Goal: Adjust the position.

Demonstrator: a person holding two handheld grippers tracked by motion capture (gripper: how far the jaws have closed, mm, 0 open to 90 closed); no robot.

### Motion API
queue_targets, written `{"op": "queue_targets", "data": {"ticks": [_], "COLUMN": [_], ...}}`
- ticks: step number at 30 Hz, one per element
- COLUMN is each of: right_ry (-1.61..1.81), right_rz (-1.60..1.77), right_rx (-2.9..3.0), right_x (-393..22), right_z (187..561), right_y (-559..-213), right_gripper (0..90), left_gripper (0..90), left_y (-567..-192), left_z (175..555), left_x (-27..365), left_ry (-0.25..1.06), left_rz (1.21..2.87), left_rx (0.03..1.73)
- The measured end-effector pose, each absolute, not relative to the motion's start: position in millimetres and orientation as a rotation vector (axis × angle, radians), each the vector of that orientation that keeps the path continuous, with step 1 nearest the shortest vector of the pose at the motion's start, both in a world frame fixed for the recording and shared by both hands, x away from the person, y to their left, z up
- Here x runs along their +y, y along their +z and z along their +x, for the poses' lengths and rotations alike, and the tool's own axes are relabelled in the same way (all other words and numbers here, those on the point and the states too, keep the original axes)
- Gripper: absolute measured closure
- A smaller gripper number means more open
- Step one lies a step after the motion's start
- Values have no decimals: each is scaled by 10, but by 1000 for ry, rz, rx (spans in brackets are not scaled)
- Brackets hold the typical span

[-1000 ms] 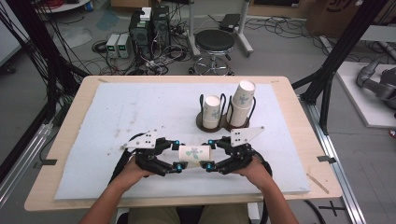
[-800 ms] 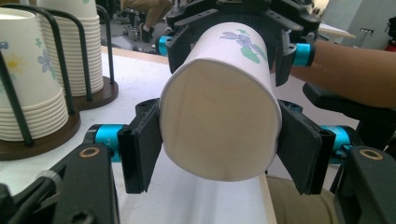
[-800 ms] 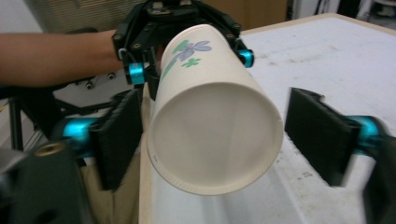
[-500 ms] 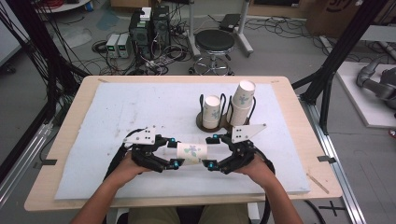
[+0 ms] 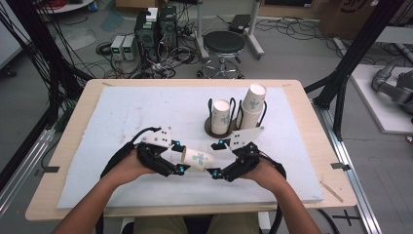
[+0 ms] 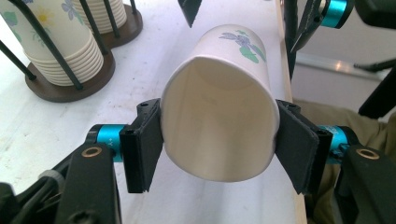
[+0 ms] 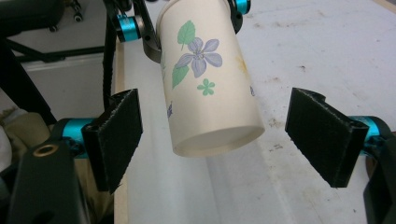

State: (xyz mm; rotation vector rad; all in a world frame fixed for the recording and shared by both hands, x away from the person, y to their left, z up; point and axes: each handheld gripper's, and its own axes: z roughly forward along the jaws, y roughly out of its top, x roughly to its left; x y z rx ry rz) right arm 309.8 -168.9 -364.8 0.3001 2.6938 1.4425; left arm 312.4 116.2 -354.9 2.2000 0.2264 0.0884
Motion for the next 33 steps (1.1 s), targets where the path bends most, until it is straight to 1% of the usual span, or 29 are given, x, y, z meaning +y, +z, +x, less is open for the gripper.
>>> {"op": "queue_targets", "data": {"ticks": [15,22,29,31,33], "right_ry": [1256,1179,1086,1053,1020], "right_rz": [211,175,134,115,93], "right_rx": [2757,2779,2793,2800,2812], "right_x": [-1515,-1434,-1342,-1303,-1261], "right_z": [3114,3120,3120,3116,3114], "right_y": [-3599,-3609,-3628,-3634,-3635], "right_gripper": [197,198,198,207,249], "left_gripper": [367,366,366,366,365], "left_y": [-3335,-3322,-3337,-3344,-3346], "left_z": [3186,3202,3195,3195,3197], "left_x": [984,916,870,862,855], "left_ry": [101,105,98,101,97], "left_rz": [2410,2473,2498,2499,2507], "left_rx": [194,192,191,194,190]}}
